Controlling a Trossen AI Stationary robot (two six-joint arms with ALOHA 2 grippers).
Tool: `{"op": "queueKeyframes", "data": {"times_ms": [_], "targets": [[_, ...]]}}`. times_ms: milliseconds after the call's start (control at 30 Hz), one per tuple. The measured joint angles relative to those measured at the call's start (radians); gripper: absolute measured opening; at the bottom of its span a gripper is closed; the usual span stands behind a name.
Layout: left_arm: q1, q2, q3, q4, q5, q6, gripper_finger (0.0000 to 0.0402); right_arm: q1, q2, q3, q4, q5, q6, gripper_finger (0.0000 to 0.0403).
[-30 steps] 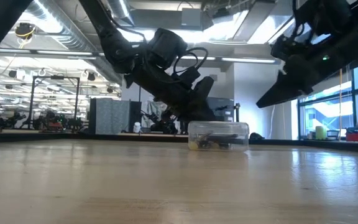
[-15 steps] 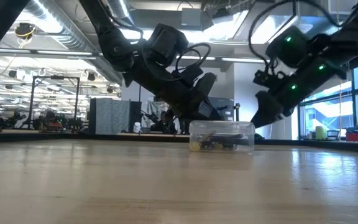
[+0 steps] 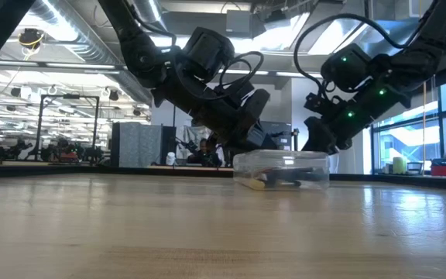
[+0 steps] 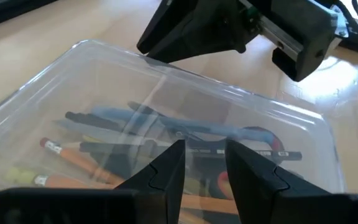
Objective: Pick & place school supplies into a supply box
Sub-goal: Close the transparent supply box
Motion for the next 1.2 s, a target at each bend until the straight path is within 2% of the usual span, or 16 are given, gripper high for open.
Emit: {"op": "queueKeyframes", "data": {"times_ms": [233, 433, 667, 1200], "targets": [[0.000, 0.000, 0.001, -0.010, -0.010, 0.109, 0.0109, 0.002, -0.021, 0.003, -0.054, -0.026, 0.010, 0.0087], [0.020, -0.005, 0.004, -0.059, 0.040, 0.155, 0.0109, 0.005, -0.025, 0.003, -0.063, -0.087, 0.144, 0.0087], [0.023, -0.009, 0.003, -0.072, 0.058, 0.202, 0.0108, 0.061, -0.026, 0.003, -0.086, -0.068, 0.239, 0.0087], [0.024, -0.012, 0.005, -0.099, 0.058, 0.262, 0.0092, 0.142, -0.025, 0.001, -0.142, -0.056, 0.287, 0.0087]]}}
